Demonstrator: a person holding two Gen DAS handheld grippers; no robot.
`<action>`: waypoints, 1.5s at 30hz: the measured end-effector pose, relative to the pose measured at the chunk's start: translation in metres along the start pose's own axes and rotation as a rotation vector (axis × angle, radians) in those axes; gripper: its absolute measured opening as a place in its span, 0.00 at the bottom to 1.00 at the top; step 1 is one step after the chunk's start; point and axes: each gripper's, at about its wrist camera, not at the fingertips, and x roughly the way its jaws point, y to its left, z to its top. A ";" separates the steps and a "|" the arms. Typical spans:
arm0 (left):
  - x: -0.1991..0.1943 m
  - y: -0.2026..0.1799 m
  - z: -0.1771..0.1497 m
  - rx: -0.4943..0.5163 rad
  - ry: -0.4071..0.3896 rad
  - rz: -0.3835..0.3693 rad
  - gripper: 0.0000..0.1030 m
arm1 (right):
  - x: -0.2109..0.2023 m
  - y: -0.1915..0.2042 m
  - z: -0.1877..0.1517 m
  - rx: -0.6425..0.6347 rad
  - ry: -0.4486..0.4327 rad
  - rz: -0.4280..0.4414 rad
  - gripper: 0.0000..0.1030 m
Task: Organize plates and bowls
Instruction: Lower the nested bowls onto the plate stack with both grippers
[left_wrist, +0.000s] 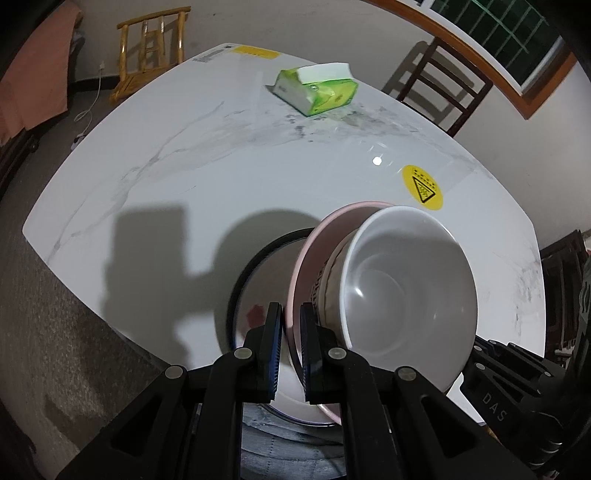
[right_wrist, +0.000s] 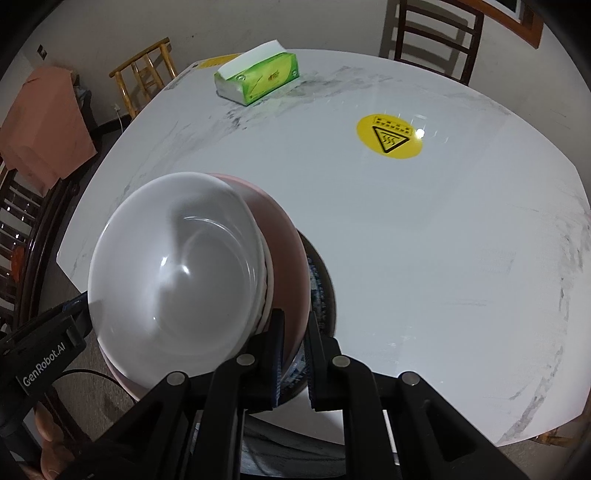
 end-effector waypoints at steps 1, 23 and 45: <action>0.001 0.002 0.001 -0.003 0.002 0.000 0.05 | 0.002 0.002 0.000 -0.001 0.003 0.000 0.10; 0.009 0.020 0.000 -0.014 0.009 -0.017 0.05 | 0.008 0.015 0.003 -0.026 0.007 -0.024 0.13; -0.008 0.026 -0.006 0.015 -0.043 0.031 0.36 | -0.010 -0.003 -0.011 -0.029 -0.070 -0.008 0.43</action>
